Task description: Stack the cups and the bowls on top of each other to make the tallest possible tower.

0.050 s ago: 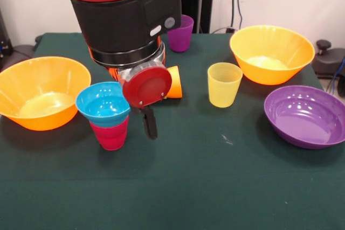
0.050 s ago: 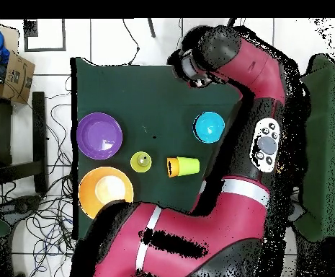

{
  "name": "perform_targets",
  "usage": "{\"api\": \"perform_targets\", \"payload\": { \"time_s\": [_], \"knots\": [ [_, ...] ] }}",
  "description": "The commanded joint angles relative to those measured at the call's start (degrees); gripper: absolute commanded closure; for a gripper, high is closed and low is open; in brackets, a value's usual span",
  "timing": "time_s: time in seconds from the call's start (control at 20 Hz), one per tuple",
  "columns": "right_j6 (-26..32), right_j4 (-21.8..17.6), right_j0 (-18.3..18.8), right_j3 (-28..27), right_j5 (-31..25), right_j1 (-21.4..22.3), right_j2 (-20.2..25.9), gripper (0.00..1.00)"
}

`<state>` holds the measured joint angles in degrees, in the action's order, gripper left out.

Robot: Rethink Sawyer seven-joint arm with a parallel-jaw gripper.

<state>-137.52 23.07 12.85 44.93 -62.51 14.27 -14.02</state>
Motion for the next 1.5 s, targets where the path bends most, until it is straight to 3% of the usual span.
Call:
{"api": "perform_targets", "payload": {
  "time_s": [0.05, 0.65, 1.1, 1.5],
  "knots": [
    [-16.03, 2.45, -2.27, 10.11, 4.59, 0.72, 2.81, 0.0],
    [-22.94, 5.07, -6.67, 9.03, 1.87, 1.76, 0.57, 0.0],
    [-26.18, 6.46, -8.94, 8.24, 4.33, -0.21, -0.22, 0.0],
    [-28.22, 8.43, -10.01, 10.88, 4.53, -0.36, 0.68, 0.0]
  ]
}}
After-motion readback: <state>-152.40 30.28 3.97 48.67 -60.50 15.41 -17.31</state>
